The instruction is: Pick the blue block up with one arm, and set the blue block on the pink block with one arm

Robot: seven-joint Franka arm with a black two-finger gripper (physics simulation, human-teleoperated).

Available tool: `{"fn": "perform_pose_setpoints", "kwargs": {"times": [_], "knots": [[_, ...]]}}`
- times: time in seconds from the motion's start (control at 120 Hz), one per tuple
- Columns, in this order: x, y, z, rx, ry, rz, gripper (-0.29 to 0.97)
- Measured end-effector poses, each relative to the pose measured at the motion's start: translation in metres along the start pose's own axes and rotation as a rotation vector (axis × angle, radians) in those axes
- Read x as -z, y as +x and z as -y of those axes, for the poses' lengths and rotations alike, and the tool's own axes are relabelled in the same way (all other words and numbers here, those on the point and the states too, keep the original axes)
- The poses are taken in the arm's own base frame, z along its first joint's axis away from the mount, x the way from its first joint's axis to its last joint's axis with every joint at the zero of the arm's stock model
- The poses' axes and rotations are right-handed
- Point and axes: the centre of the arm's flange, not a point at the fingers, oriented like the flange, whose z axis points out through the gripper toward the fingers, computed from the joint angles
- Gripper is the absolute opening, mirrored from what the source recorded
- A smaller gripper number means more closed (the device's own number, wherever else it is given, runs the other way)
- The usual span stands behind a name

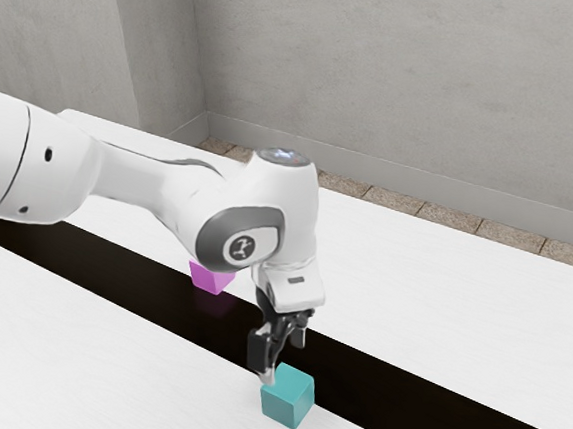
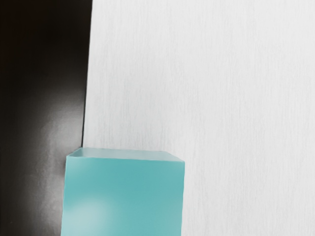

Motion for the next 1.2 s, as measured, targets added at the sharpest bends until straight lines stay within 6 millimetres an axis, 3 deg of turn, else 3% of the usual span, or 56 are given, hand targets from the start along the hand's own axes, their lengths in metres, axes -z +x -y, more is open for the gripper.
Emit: {"fn": "perform_pose_setpoints", "kwargs": {"times": [0.425,0.617,0.9,1.133,1.2], "knots": [[-0.045,-0.003,0.015,-0.023,-0.009,-0.002,0.68],[-0.068,-0.006,0.01,-0.029,-0.021,-0.001,0.68],[-0.084,-0.005,0.008,-0.031,-0.024,-0.014,0.67],[-0.089,-0.011,0.006,-0.019,-0.02,-0.016,0.31],[-0.076,-0.013,0.004,-0.019,0.006,-0.017,0.26]]}}
